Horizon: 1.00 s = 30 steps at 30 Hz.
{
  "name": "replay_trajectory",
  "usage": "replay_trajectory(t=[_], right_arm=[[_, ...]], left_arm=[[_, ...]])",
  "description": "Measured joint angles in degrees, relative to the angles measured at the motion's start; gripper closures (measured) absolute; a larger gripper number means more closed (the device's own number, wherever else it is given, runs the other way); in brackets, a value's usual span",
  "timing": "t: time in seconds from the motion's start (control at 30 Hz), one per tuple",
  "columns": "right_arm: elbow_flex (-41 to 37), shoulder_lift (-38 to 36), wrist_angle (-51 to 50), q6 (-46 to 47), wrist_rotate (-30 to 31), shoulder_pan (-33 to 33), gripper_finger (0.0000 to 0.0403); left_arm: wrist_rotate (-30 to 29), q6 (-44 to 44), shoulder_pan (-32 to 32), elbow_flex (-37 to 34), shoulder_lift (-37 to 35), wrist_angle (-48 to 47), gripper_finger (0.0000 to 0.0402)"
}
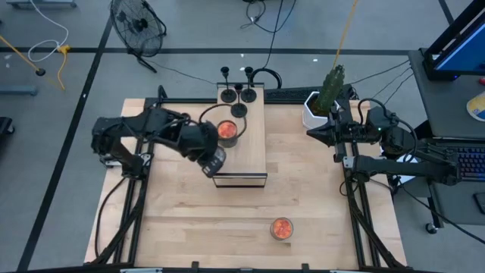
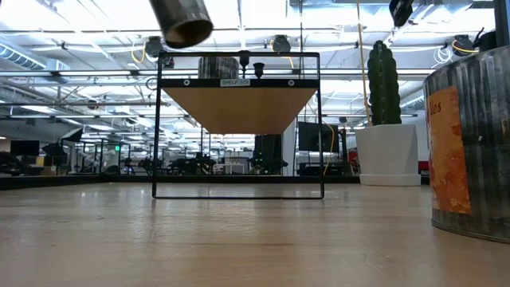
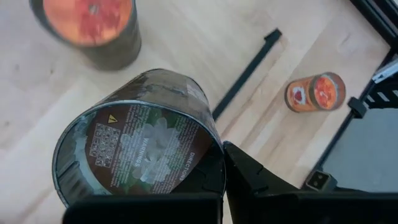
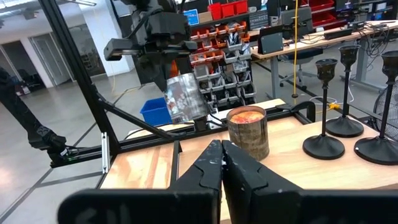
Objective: Pick & Place candle stick holders
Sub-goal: Put the brown scented candle on the shelf
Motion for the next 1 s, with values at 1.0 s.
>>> replay_trajectory(t=[1.0], right_arm=[[0.0,0.02,-0.71,-1.09,-0.07,0.02,0.0403]], left_arm=[[0.04,9.64,4.26,7.65,13.15,5.21,0.0402]])
